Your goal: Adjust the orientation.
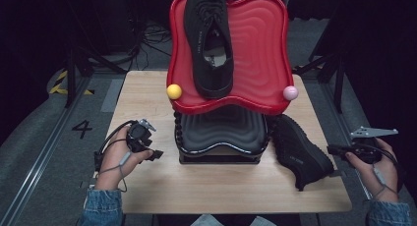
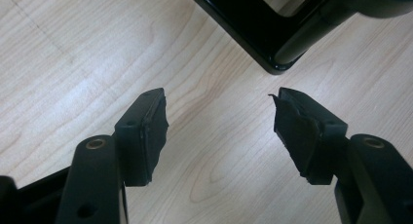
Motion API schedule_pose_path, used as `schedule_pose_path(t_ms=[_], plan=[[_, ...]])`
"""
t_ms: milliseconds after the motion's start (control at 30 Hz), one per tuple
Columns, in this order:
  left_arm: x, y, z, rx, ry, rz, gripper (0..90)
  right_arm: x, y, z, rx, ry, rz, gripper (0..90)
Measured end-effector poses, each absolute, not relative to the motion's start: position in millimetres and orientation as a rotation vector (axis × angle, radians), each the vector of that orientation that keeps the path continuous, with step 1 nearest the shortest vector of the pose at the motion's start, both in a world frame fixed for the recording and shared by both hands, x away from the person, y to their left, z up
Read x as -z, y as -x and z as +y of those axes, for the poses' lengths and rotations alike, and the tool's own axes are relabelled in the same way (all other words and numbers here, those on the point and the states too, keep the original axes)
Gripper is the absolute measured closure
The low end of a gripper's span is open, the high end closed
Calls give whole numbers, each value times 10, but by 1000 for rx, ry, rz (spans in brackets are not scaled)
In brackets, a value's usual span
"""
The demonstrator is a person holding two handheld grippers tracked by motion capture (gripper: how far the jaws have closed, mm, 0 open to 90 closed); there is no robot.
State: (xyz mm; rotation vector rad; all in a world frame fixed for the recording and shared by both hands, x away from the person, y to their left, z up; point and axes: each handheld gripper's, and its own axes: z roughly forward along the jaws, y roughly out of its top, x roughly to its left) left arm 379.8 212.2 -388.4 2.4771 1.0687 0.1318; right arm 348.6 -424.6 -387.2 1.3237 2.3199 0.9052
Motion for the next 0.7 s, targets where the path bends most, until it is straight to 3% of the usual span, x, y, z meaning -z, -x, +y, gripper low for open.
schedule_pose_path(t_ms=[67, 467, 700], plan=[[3890, -3788, 2132, -130, -2477, 1075, 372, 3842, -3486, -4134, -892, -1264, 2365, 900], [3933, -3684, 2205, -113, -2466, 1119, 363, 3657, -3480, -3858, -880, -1168, 2428, 900], [3962, -3669, 2229, -107, -2475, 1126, 360, 3739, -3553, -3763, -847, -1165, 2510, 900]])
